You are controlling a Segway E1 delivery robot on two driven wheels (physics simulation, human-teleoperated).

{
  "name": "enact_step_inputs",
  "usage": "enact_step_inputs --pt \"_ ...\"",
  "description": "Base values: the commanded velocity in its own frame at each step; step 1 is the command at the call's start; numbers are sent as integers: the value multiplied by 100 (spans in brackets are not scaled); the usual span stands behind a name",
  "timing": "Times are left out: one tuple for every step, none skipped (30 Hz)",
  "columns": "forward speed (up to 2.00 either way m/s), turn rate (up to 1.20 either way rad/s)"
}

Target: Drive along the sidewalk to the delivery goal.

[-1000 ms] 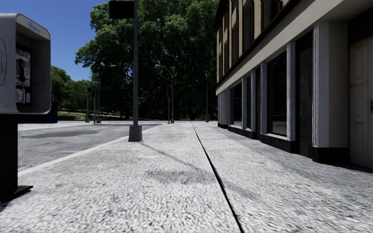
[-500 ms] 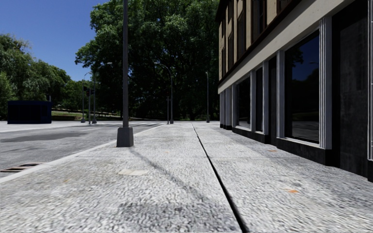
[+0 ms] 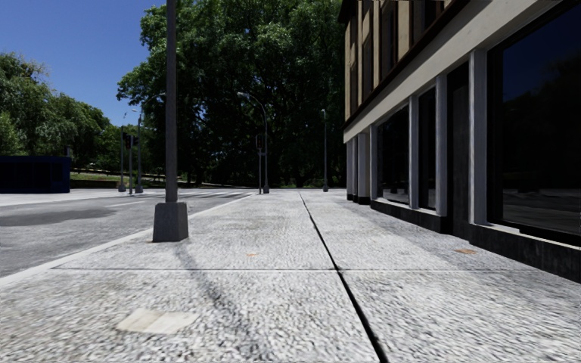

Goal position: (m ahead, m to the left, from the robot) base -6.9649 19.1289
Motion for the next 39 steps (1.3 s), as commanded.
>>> enact_step_inputs --pt "200 0" --pt "200 0" --pt "200 0" --pt "200 0" --pt "200 0" --pt "200 0" --pt "200 0" --pt "200 0" --pt "200 0" --pt "200 0" --pt "200 0" --pt "200 0" --pt "200 0" --pt "200 0" --pt "200 0" --pt "200 0" --pt "200 0" --pt "200 0" --pt "200 0" --pt "200 0" --pt "200 0" --pt "200 0" --pt "200 0" --pt "200 0" --pt "200 0" --pt "200 0" --pt "200 0" --pt "200 0" --pt "200 0" --pt "200 0" --pt "200 0" --pt "200 0" --pt "200 0" --pt "200 0" --pt "200 0" --pt "200 0" --pt "200 0" --pt "200 0" --pt "200 0"
